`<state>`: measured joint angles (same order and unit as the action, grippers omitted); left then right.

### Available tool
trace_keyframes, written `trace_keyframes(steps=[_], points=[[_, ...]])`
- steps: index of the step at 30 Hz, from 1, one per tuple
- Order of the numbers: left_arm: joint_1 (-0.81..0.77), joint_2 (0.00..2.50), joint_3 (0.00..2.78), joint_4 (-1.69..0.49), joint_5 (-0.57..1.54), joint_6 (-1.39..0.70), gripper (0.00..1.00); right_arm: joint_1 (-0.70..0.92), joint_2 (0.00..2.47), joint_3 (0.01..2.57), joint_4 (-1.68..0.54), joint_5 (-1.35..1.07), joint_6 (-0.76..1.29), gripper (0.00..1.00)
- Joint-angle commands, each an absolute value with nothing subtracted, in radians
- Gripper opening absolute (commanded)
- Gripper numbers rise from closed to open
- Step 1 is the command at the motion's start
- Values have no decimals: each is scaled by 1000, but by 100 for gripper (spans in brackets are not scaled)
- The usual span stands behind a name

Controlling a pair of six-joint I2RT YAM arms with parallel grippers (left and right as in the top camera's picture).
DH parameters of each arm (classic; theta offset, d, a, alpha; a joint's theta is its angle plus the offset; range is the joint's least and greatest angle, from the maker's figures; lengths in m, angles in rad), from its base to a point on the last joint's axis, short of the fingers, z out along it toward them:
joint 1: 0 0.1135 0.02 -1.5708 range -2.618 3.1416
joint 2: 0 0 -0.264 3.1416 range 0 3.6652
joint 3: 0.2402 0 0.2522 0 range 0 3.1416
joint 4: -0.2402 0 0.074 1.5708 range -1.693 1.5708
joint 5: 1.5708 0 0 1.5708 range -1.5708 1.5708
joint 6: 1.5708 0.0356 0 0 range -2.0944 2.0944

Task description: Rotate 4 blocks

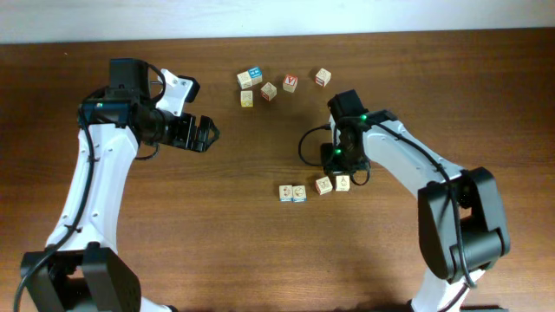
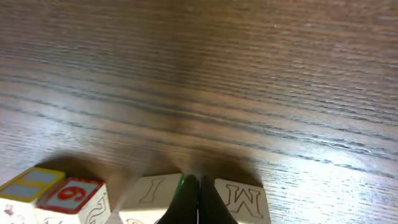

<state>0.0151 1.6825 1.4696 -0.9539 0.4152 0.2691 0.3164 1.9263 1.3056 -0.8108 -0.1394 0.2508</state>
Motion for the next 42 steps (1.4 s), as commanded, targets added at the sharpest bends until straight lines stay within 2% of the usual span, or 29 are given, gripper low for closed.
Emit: trace_keyframes(steps=[1, 10, 17, 32, 36, 38, 40, 42], points=[[13, 1683, 1473, -955, 419, 274, 99, 317, 1937, 1318, -859, -153, 235, 4], [13, 1683, 1473, -955, 419, 274, 99, 368, 1937, 1317, -928, -191, 240, 4], [13, 1683, 1473, -955, 419, 274, 99, 387, 1937, 1317, -896, -199, 160, 4], [13, 1683, 1473, -955, 419, 274, 99, 440, 1937, 1317, -932, -235, 165, 4], [13, 1683, 1473, -955, 419, 274, 99, 398, 1937, 1390, -954, -232, 163, 4], [13, 1683, 1473, -955, 419, 274, 99, 391, 1937, 1418, -878, -233, 170, 13], [13, 1683, 1473, -955, 419, 274, 99, 402, 1939, 1412, -786, -233, 225, 13], [13, 1683, 1473, -955, 419, 274, 99, 420, 1955, 1412, -770, -233, 260, 9]])
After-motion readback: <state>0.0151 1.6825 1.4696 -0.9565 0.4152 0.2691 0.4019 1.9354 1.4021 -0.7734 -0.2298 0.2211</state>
